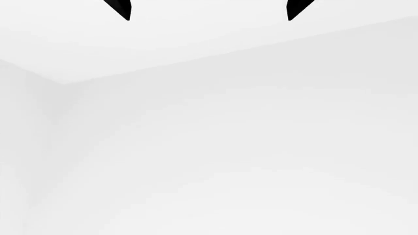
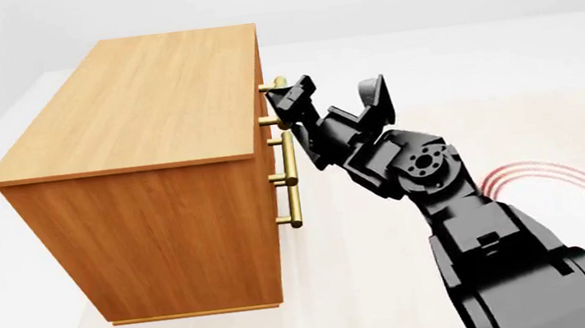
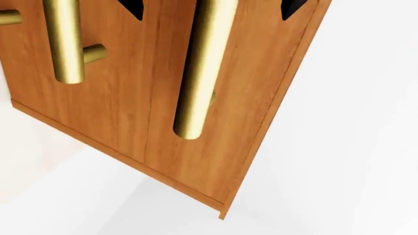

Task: Open the top drawer of the cabinet and put the bowl in it.

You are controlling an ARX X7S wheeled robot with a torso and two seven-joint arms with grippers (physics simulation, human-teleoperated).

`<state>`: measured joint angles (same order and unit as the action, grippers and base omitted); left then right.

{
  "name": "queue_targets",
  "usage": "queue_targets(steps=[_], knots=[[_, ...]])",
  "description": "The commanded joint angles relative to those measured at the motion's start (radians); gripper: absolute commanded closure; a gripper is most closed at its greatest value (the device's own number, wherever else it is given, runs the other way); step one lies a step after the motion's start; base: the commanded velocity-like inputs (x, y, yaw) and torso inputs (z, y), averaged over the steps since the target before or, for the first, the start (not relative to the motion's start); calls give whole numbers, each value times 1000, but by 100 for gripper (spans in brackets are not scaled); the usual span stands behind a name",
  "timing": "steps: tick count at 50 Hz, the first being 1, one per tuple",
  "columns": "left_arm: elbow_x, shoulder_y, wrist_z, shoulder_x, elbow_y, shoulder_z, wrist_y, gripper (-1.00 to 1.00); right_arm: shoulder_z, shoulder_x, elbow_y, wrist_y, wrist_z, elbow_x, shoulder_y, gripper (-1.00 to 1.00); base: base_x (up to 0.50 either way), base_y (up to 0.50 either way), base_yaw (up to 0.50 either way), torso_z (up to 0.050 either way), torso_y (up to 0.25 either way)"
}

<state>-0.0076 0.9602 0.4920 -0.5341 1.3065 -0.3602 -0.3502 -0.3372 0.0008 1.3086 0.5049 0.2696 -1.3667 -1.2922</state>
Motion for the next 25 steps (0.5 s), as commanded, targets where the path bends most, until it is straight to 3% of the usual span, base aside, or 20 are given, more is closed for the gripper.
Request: queue_targets(steps=[1,11,12,25], knots=[[2,0,-1,2,0,1,-3,-100,-141,0,0,-20,-1,-140,5,-100,0,0,0,0,0],[3,-2,1,3,0,1,-3,-100,-232,1,0,-30,5,-232,7,-100,0,0,0,0,0],[3,-1,1,3,0,1,-3,-100,-241,2,0,-32,7,-240,6,100,0,0,0,0,0],[4,-2,0,5,0,2,-5,-100,-353,16,0,-66,15,-356,-4,100,0,0,0,0,0]])
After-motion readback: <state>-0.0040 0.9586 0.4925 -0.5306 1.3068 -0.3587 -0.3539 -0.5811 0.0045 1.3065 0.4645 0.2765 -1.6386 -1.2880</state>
